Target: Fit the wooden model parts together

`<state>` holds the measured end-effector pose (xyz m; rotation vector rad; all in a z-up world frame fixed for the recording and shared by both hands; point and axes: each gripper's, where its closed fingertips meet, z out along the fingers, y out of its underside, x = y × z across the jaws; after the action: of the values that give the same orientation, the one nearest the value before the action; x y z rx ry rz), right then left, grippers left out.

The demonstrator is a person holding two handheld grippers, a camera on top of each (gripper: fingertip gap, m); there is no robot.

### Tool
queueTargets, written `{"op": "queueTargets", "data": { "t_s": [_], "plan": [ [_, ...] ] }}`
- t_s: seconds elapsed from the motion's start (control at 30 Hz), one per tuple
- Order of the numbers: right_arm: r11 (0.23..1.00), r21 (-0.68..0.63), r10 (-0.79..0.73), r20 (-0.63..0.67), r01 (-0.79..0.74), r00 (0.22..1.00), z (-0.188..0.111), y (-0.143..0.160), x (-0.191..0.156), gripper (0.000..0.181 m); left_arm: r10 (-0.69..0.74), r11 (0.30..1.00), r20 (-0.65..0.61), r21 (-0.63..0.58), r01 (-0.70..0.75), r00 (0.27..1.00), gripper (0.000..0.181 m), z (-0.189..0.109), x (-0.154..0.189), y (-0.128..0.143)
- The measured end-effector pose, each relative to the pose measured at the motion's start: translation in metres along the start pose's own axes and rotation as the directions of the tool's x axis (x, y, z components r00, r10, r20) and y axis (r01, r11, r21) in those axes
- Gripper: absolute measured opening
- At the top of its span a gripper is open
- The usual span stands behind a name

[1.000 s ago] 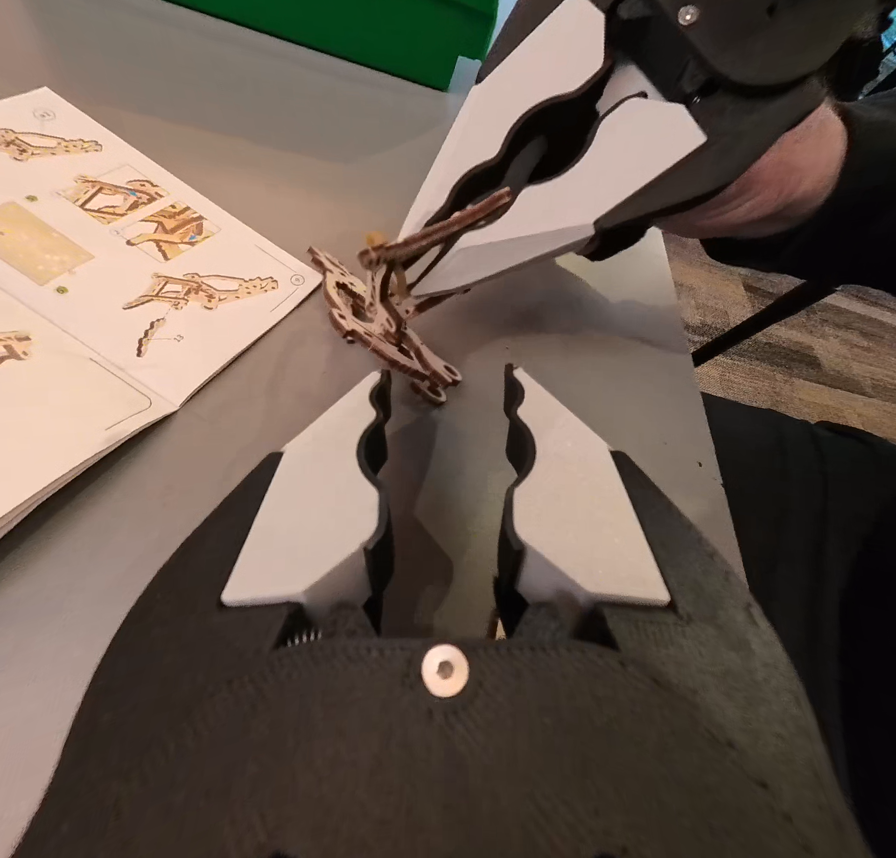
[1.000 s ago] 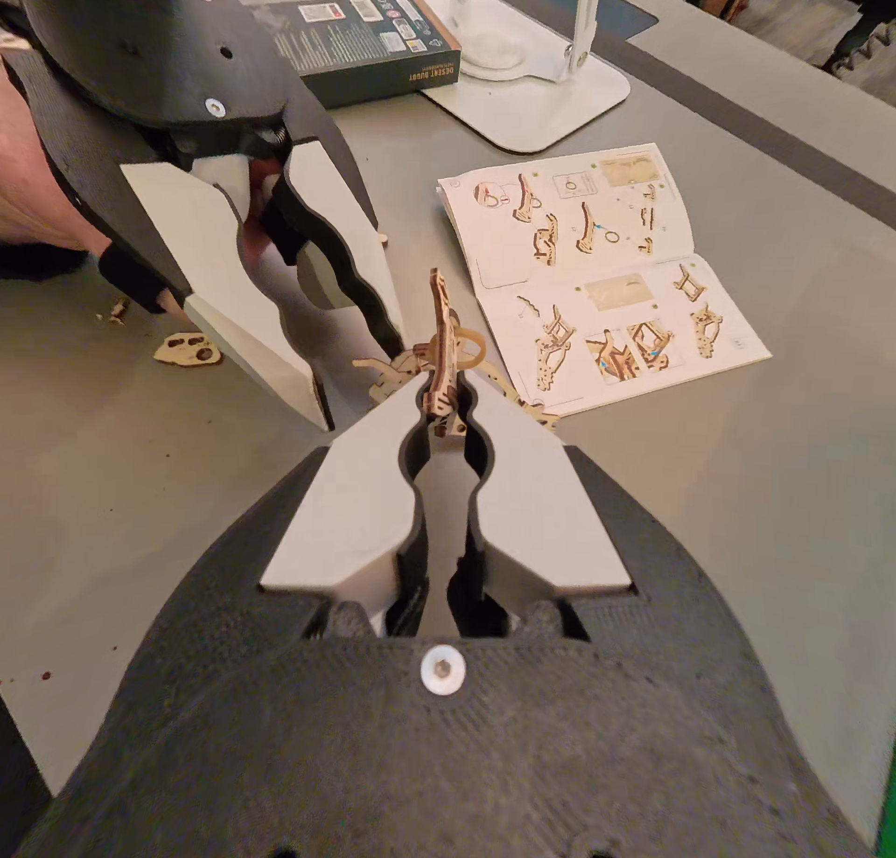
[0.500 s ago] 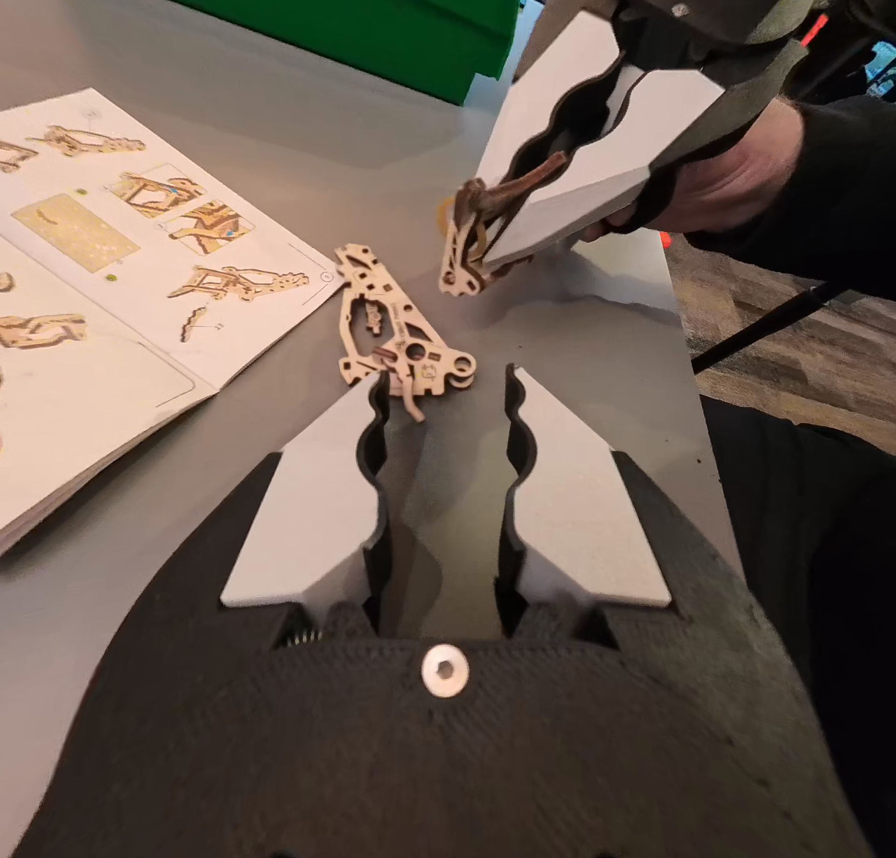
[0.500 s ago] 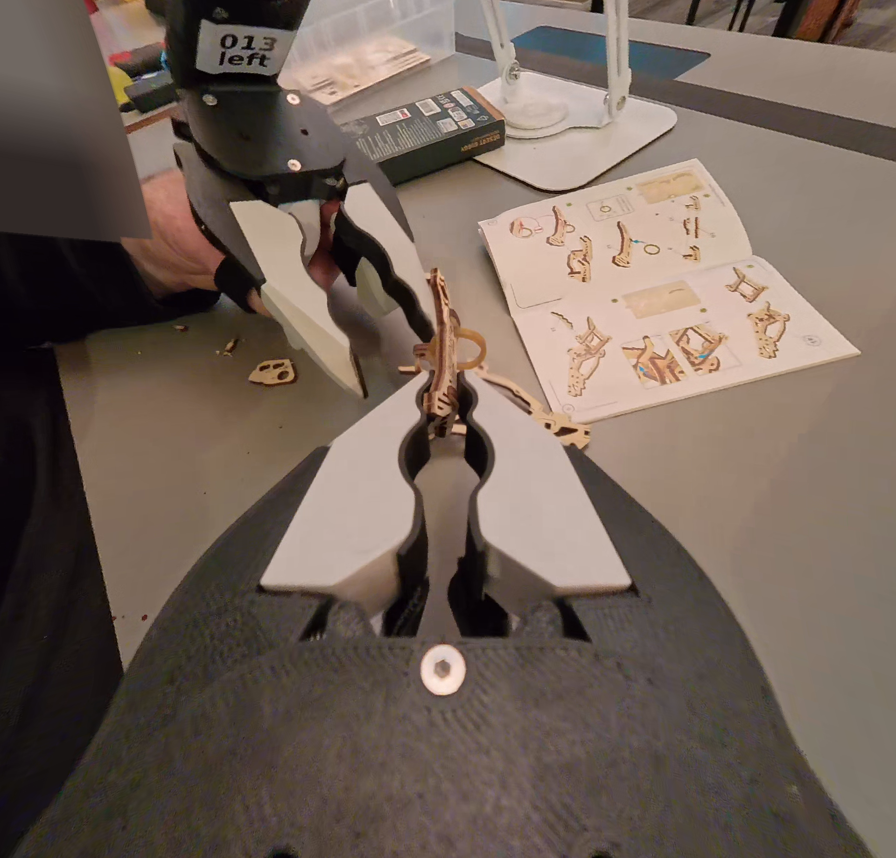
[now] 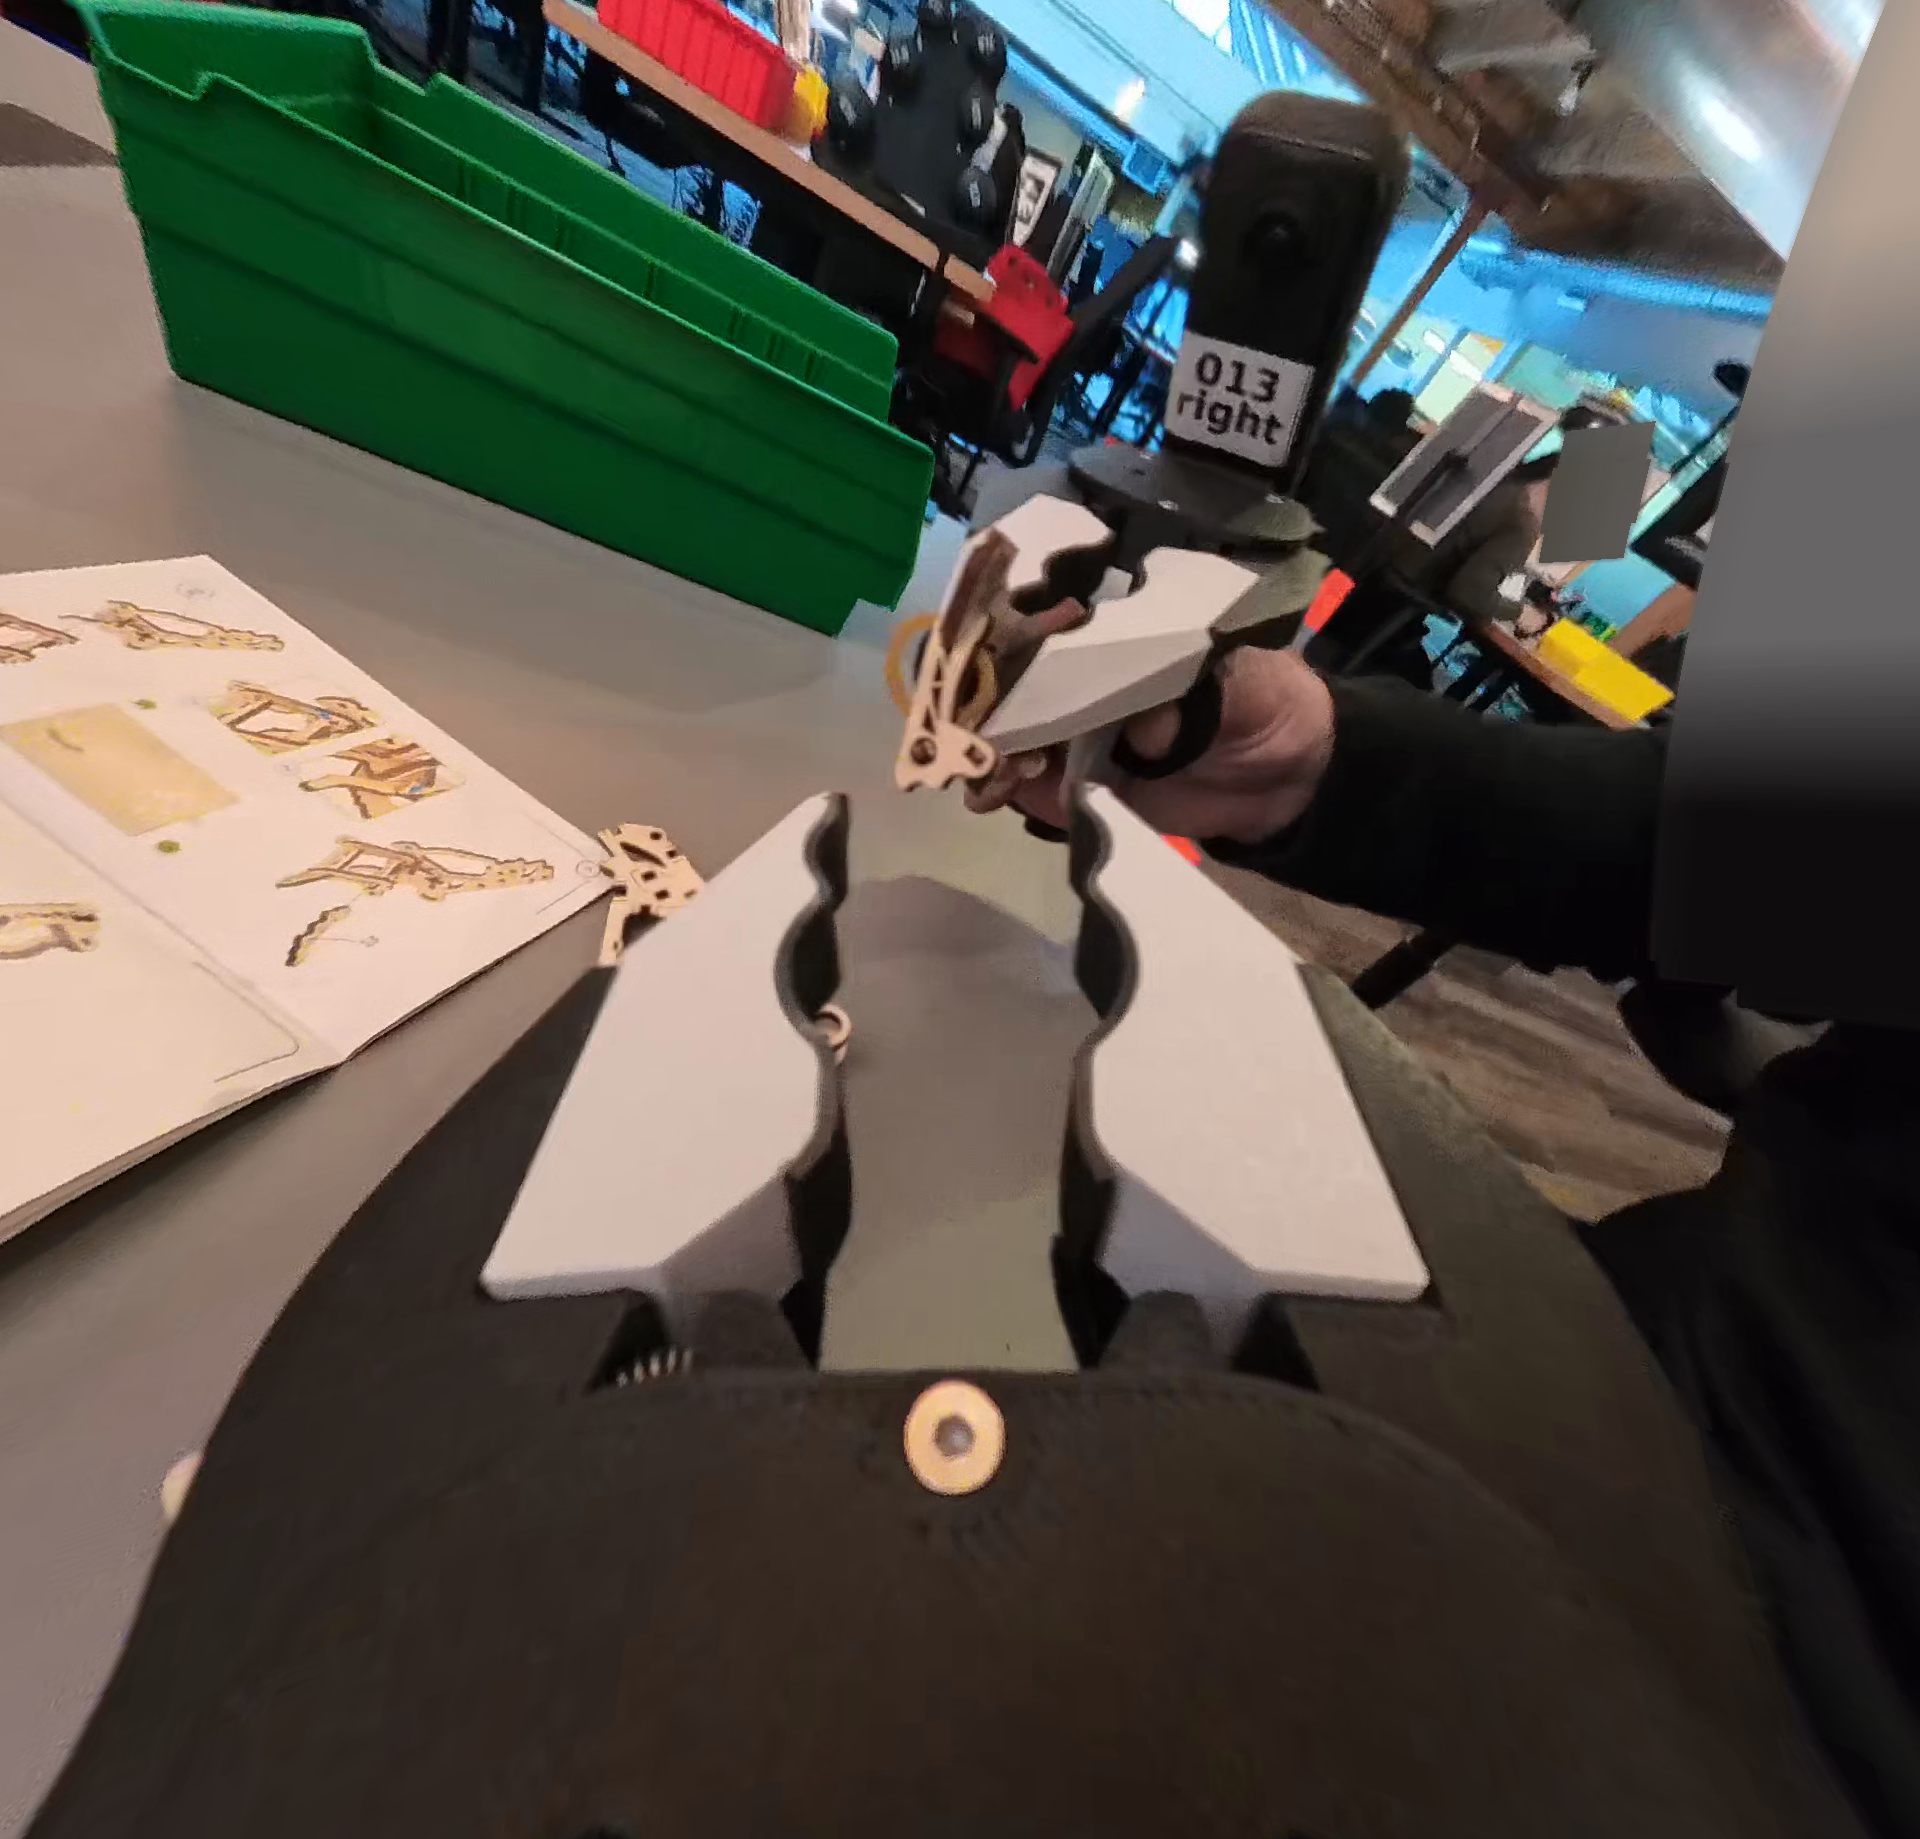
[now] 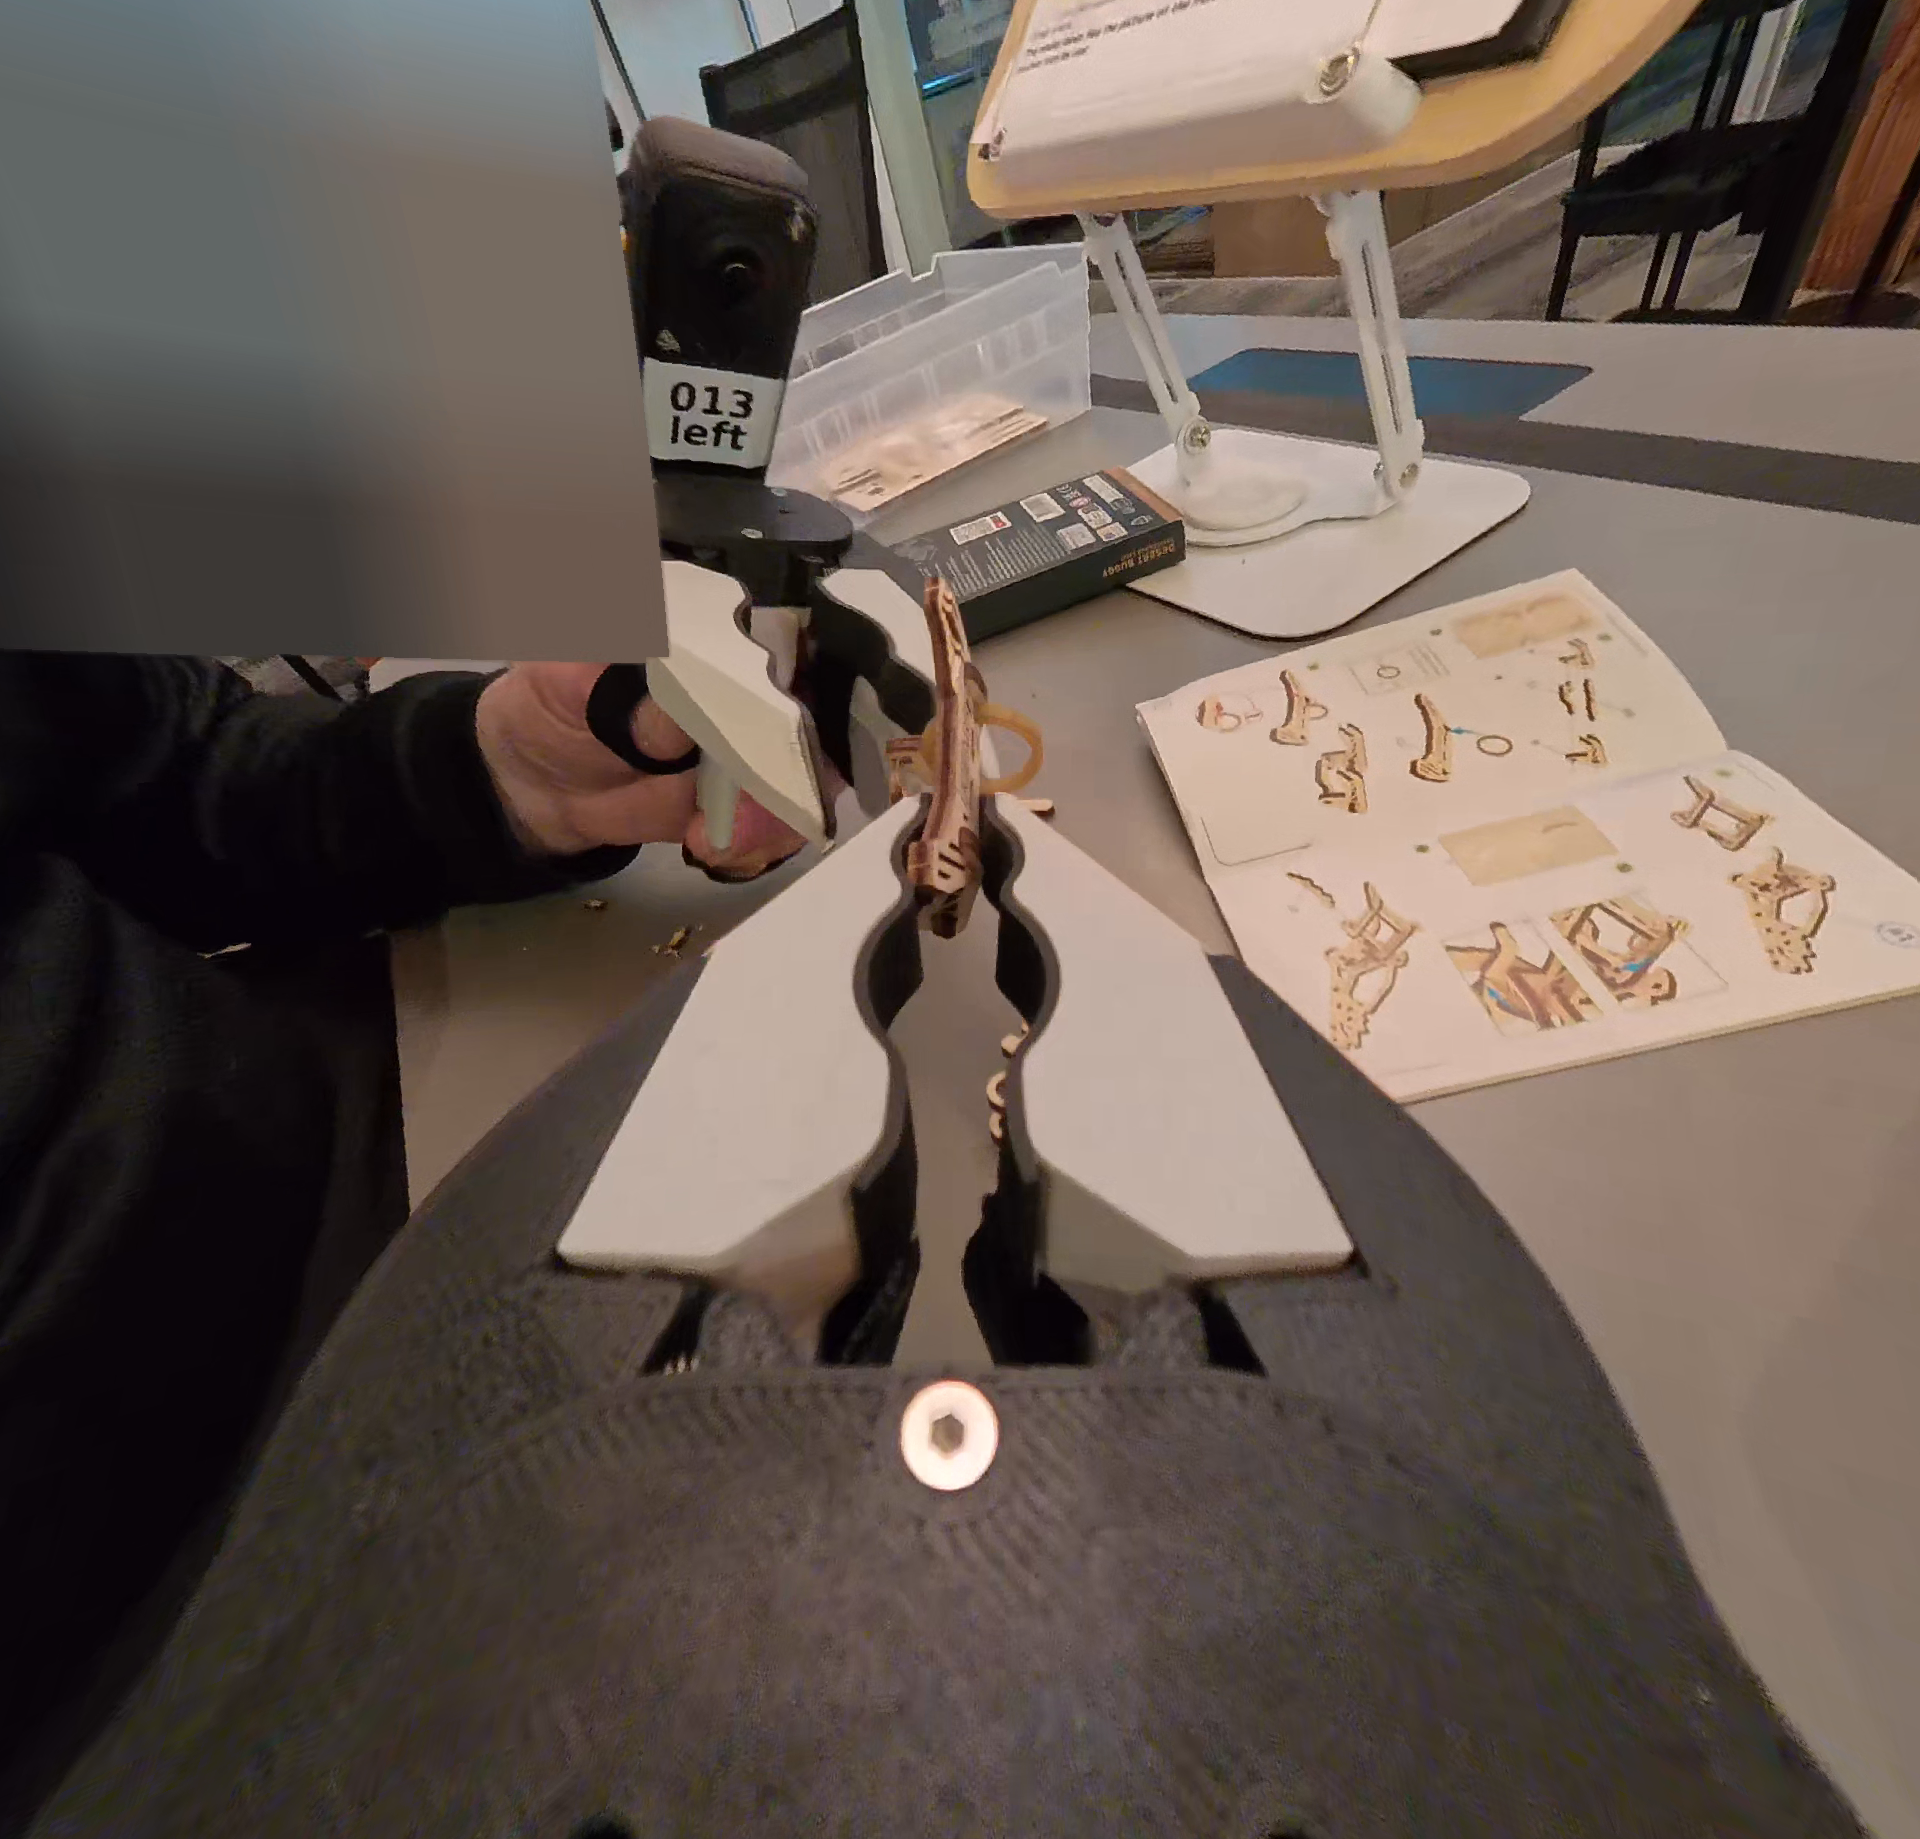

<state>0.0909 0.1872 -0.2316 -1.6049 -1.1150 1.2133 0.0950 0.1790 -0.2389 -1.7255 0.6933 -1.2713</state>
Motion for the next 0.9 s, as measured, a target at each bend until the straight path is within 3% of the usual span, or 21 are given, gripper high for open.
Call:
{"op": "queueTargets", "data": {
  "t_s": [0.07, 0.3, 0.37, 0.47, 0.53, 0.6, 0.77, 0.9],
  "plan": [
    [1.0, -0.011, -0.004, -0.004, 0.004, 1.0, 0.002, -0.002, -0.003, 0.005, 0.034, 0.999, 0.07, 0.003, -0.034, 0.997, 0.05, -0.002, -0.008, -0.001],
    [0.995, -0.016, 0.101, -0.016, -0.102, 0.995, 0.011, -0.007, -0.007, 0.005, 0.178, 0.983, 0.099, 0.034, -0.182, 0.979, 0.03, -0.002, 0.003, -0.01],
    [0.987, 0.008, 0.159, -0.018, -0.159, 0.987, 0.012, -0.01, -0.007, 0.004, 0.222, 0.972, 0.175, 0.036, -0.231, 0.959, 0.041, -0.006, -0.003, -0.013],
    [0.953, 0.08, 0.293, -0.012, -0.291, 0.956, 0.012, -0.019, -0.003, 0.004, 0.408, 0.909, 0.328, -0.052, -0.414, 0.852, 0.056, -0.007, -0.008, -0.016],
    [0.928, 0.124, 0.355, -0.004, -0.351, 0.935, 0.012, -0.024, -0.003, 0.004, 0.545, 0.831, 0.408, -0.148, -0.536, 0.732, 0.05, -0.007, -0.009, -0.017],
    [0.912, 0.145, 0.386, 0.012, -0.383, 0.922, 0.014, -0.027, -0.005, 0.004, 0.61, 0.782, 0.443, -0.207, -0.587, 0.657, 0.047, -0.005, -0.009, -0.016],
    [0.872, 0.207, 0.449, 0.018, -0.443, 0.893, 0.017, -0.031, -0.006, 0.004, 0.643, 0.748, 0.517, -0.262, -0.61, 0.565, 0.036, -0.009, -0.013, -0.024],
    [0.833, 0.255, 0.501, 0.03, -0.491, 0.865, 0.018, -0.033, -0.006, 0.004, 0.653, 0.738, 0.523, -0.278, -0.615, 0.548, 0.034, -0.01, -0.014, -0.024]
  ]
}}
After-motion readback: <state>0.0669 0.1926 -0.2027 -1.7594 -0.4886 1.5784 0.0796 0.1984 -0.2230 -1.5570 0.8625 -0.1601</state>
